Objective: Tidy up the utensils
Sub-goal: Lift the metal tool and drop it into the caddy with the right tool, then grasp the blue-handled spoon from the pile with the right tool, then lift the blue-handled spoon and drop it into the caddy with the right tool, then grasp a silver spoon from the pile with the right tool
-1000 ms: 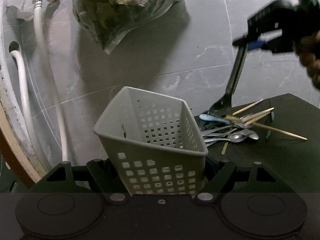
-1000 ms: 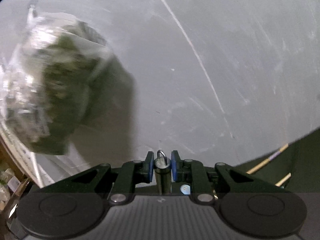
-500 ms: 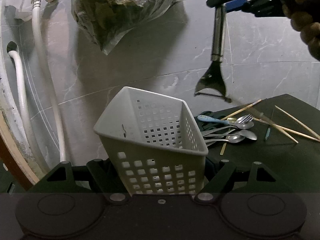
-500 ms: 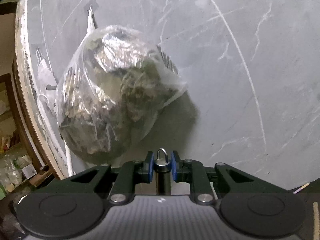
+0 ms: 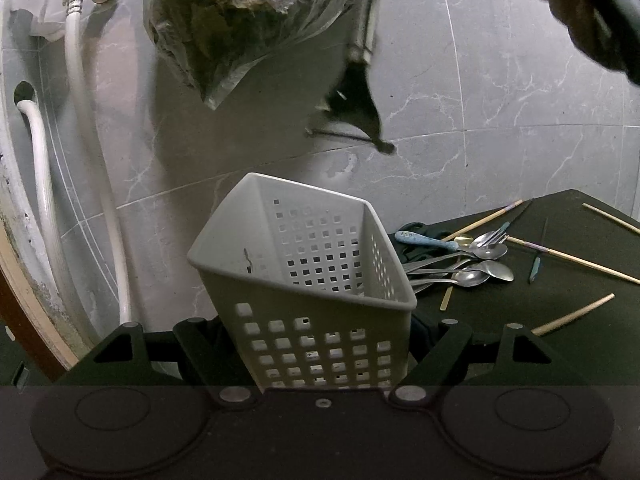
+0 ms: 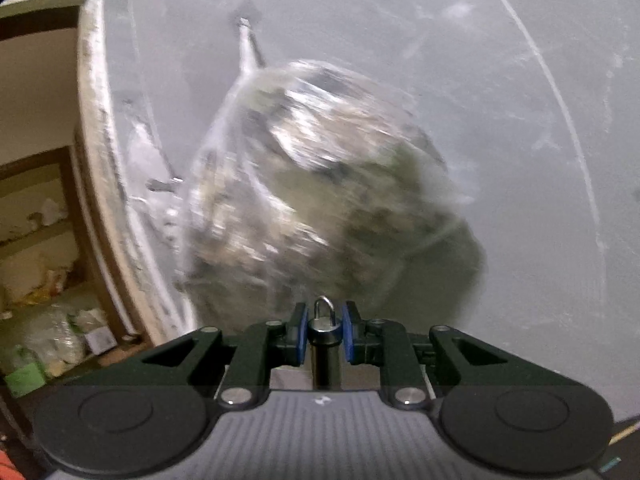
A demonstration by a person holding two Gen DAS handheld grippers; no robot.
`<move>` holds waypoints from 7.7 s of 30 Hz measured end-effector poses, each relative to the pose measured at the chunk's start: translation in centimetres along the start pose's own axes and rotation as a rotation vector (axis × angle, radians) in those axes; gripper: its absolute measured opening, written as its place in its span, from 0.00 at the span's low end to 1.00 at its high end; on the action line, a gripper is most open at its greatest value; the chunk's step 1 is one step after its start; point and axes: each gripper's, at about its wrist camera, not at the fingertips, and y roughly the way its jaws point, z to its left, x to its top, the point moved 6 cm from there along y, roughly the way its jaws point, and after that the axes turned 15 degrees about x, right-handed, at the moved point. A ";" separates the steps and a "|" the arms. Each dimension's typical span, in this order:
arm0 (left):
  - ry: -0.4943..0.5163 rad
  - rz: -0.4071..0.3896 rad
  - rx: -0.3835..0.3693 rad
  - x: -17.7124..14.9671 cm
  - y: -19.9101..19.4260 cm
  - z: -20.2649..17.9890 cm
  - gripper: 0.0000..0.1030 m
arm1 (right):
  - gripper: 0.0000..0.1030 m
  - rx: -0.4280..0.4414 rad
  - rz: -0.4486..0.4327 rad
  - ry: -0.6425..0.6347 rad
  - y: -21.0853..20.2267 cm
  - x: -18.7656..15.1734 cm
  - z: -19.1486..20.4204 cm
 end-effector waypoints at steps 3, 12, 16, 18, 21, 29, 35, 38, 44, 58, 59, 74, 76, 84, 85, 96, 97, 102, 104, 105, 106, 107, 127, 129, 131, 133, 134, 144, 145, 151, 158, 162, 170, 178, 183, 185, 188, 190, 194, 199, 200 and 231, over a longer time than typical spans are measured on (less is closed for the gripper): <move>0.000 0.000 0.000 0.0 0.0 0.0 0.78 | 0.19 0.058 -0.005 0.005 0.5 0.1 1.5; 0.000 -0.002 -0.002 0.0 0.1 0.0 0.78 | 0.19 0.095 0.085 -0.022 3.2 -4.2 3.6; 0.001 -0.001 -0.004 0.0 0.2 -0.1 0.78 | 0.20 0.095 0.165 -0.037 4.1 -6.9 4.0; 0.000 0.000 -0.006 0.0 0.3 -0.1 0.78 | 0.26 0.099 0.224 -0.028 4.5 -8.0 4.0; -0.006 0.005 -0.004 0.0 0.3 -0.1 0.77 | 0.73 0.116 0.187 0.020 2.6 -7.9 3.4; -0.021 0.023 -0.003 0.0 0.5 0.2 0.76 | 0.83 -0.048 0.097 0.044 -4.9 -6.4 0.1; -0.020 0.032 -0.005 -0.1 0.3 0.4 0.76 | 0.93 -0.295 0.164 0.155 -10.2 -9.5 -5.3; -0.020 0.039 -0.004 -0.1 0.1 0.3 0.76 | 0.95 -0.386 0.238 0.198 -11.5 -11.6 -7.5; -0.023 0.047 0.006 -0.2 -0.2 0.4 0.76 | 0.95 -0.425 0.283 0.376 -11.6 -15.3 -10.9; -0.024 0.055 0.008 -0.2 0.0 0.4 0.77 | 0.57 -0.563 0.225 0.507 -6.9 -19.8 -17.5; -0.023 0.054 0.007 -0.2 0.0 0.4 0.77 | 0.52 -0.579 0.220 0.519 -7.0 -20.0 -17.9; -0.019 0.051 -0.005 -0.1 0.2 0.6 0.77 | 0.03 -0.663 0.077 0.643 -8.7 -20.6 -19.5; -0.019 0.050 -0.006 -0.1 0.2 0.6 0.77 | 0.02 -0.654 0.071 0.635 -8.9 -20.2 -19.1; -0.017 0.044 -0.009 -0.2 0.2 0.6 0.77 | 0.01 -0.639 0.087 0.537 -9.0 -18.2 -16.9; -0.017 0.043 -0.010 -0.2 0.3 0.6 0.77 | 0.01 -0.642 0.096 0.511 -9.0 -17.9 -16.5; -0.017 0.028 -0.021 -0.1 0.5 0.5 0.76 | 0.01 -0.643 0.218 0.163 -7.6 -13.4 -11.8; -0.018 0.027 -0.022 -0.1 0.5 0.5 0.76 | 0.01 -0.640 0.226 0.141 -7.4 -13.2 -11.4; -0.018 0.020 -0.031 -0.2 0.5 0.6 0.76 | 0.01 -0.621 0.269 0.030 -6.2 -12.2 -9.7; -0.018 0.018 -0.034 -0.2 0.5 0.7 0.76 | 0.01 -0.615 0.276 0.016 -5.9 -12.2 -9.3; -0.018 0.017 -0.035 -0.2 0.5 0.7 0.76 | 0.01 -0.613 0.280 0.006 -5.8 -12.1 -9.0; -0.018 0.016 -0.036 -0.2 0.5 0.7 0.76 | 0.01 -0.612 0.283 -0.007 -5.7 -12.0 -8.7; -0.019 0.016 -0.036 -0.2 0.5 0.7 0.76 | 0.01 -0.610 0.287 -0.022 -5.6 -11.9 -8.5; -0.025 0.008 -0.046 -0.2 0.9 0.7 0.76 | 0.01 -0.527 0.275 -0.309 -3.5 -6.4 -1.7; -0.025 0.007 -0.047 -0.1 0.9 0.6 0.76 | 0.01 -0.492 0.257 -0.340 -3.2 -5.2 -0.3; -0.025 0.007 -0.046 -0.1 0.9 0.6 0.76 | 0.01 -0.454 0.239 -0.368 -2.8 -4.1 1.1; -0.025 0.007 -0.046 -0.1 0.9 0.6 0.76 | 0.01 -0.409 0.220 -0.401 -2.3 -3.0 2.7; -0.026 0.007 -0.047 -0.1 1.0 0.6 0.76 | 0.01 -0.389 0.210 -0.414 -2.2 -2.6 3.4; -0.026 0.004 -0.053 -0.1 1.0 0.5 0.76 | 0.01 -0.228 0.206 -0.481 1.0 -2.7 7.2; -0.027 0.003 -0.055 -0.1 0.9 0.5 0.76 | 0.01 -0.214 0.219 -0.483 1.5 -3.2 7.4; -0.024 -0.002 -0.070 -0.3 0.6 0.4 0.76 | 0.01 -0.160 0.287 -0.511 3.0 -6.3 8.8; -0.015 -0.008 -0.089 -0.7 -0.2 0.5 0.76 | 0.01 -0.118 0.371 -0.489 3.7 -9.1 9.0; -0.014 -0.009 -0.094 -0.8 -0.4 0.6 0.76 | 0.02 -0.103 0.401 -0.459 3.7 -10.3 8.9; -0.014 -0.009 -0.094 -0.9 -0.4 0.6 0.76 | 0.04 -0.082 0.442 -0.381 3.9 -11.1 8.1; -0.016 -0.005 -0.097 -0.9 -0.5 0.5 0.76 | 0.22 -0.130 0.375 -0.337 2.2 -9.6 7.0; -0.017 -0.003 -0.097 -0.9 -0.5 0.5 0.76 | 0.47 -0.232 0.324 -0.320 -0.2 -8.0 5.3; -0.018 -0.003 -0.097 -0.9 -0.5 0.6 0.76 | 0.58 -0.286 0.318 -0.310 -1.5 -7.6 4.3; -0.017 -0.002 -0.098 -0.9 -0.5 0.6 0.76 | 0.78 -0.362 0.320 -0.288 -3.4 -7.5 2.8; -0.014 0.000 -0.098 -1.0 -0.5 0.7 0.76 | 0.87 -0.403 0.329 -0.275 -4.6 -7.9 2.0; -0.011 0.010 -0.098 -1.0 -0.6 0.9 0.76 | 0.92 -0.465 0.403 -0.236 -6.9 -9.8 0.3; -0.009 0.019 -0.094 -1.0 -0.6 0.9 0.76 | 0.93 -0.470 0.562 -0.184 -8.6 -13.7 -0.9; -0.008 0.021 -0.092 -1.0 -0.6 0.9 0.76 | 0.93 -0.471 0.592 -0.178 -8.8 -14.6 -1.1; -0.015 0.042 -0.031 -1.0 -1.1 0.7 0.76 | 0.91 -0.436 0.766 -0.465 -1.4 -24.2 -6.8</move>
